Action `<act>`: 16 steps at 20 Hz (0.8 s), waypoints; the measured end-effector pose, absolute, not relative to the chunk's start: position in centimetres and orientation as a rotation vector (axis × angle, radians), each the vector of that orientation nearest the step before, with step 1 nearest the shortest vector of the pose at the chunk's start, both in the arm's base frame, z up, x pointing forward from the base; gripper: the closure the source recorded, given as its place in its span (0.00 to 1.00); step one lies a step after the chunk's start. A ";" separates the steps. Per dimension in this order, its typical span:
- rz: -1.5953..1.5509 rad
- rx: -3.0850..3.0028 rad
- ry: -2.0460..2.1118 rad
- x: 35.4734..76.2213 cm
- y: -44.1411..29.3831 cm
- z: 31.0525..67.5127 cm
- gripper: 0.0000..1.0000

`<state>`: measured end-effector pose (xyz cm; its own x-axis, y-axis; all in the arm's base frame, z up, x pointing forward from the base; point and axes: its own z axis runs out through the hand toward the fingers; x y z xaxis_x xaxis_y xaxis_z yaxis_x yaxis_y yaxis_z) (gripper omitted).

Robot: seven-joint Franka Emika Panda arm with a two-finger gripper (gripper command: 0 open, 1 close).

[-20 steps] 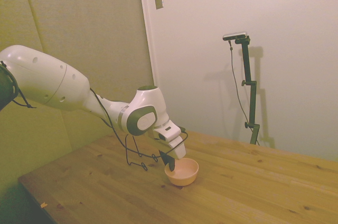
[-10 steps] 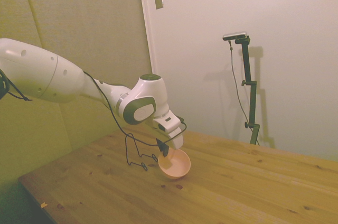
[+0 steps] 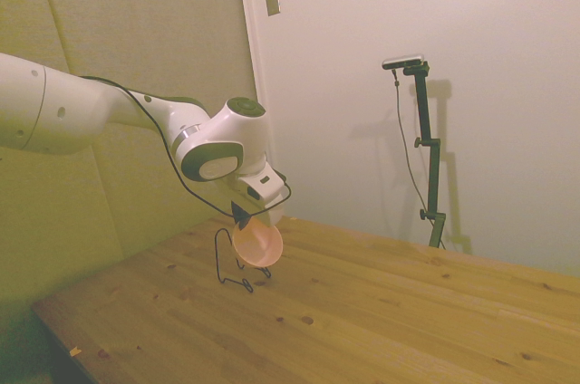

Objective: Load the bowl

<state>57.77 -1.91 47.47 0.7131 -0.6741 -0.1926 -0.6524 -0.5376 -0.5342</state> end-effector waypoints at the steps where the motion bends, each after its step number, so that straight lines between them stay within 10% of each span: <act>1: -0.033 -2.300 0.966 57.7 -1.6 47.5 1.00; 16: 0.036 -2.138 0.720 58.0 -0.8 43.6 1.00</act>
<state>57.97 -0.84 43.64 0.8332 -0.4817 -0.2715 -0.5061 -0.4665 -0.7254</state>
